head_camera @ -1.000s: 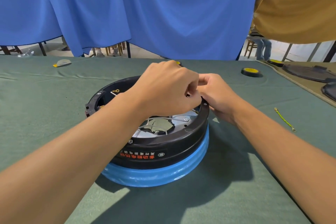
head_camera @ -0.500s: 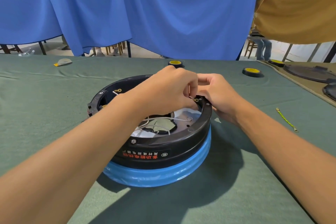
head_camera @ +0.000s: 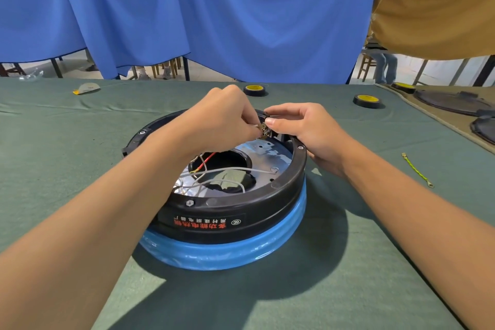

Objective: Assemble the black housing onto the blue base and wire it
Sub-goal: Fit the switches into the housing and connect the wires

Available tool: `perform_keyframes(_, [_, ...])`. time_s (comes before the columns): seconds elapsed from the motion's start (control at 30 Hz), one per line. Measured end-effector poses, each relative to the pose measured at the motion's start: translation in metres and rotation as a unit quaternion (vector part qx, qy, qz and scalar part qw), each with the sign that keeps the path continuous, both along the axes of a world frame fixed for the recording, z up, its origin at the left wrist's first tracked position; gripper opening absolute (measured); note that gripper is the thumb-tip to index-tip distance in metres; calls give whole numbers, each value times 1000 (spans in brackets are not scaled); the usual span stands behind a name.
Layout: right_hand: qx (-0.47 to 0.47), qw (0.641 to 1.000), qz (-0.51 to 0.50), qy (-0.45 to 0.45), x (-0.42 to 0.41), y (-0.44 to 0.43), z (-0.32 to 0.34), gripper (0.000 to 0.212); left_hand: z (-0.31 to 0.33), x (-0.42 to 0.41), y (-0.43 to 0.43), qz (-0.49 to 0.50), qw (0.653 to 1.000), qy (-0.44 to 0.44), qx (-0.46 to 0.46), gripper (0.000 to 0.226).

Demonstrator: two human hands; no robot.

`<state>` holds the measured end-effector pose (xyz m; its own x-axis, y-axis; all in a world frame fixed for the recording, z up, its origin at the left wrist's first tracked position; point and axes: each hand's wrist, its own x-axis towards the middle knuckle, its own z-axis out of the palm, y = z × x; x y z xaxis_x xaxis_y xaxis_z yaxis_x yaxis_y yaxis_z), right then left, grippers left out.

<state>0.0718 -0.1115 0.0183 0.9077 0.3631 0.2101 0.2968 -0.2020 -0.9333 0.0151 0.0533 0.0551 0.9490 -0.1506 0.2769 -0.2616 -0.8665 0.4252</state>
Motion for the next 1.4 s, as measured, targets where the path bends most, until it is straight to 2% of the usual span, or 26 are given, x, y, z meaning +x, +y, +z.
perform_keyframes(0.17, [2,1000,-2,2,0,0,-1,28,2,-3,-2,3,1000,-3,-22,14])
perform_keyframes(0.27, [1,1000,-2,0,1,0,-1,26,2,-2,-3,29,1000,4,-3,10])
perform_keyframes(0.4, [4,1000,-1,-2,2,0,-1,26,-1,2,-4,61,998,27,5,16])
perform_keyframes(0.53, [2,1000,0,-4,3,0,-2,26,-3,5,-4,75,997,35,6,32])
perform_keyframes(0.87, [-4,1000,0,-9,3,0,-2,26,-2,3,-4,71,997,9,-6,38])
perform_keyframes(1.4, [-2,1000,2,-10,3,0,-1,28,-1,0,-4,53,998,25,-14,36])
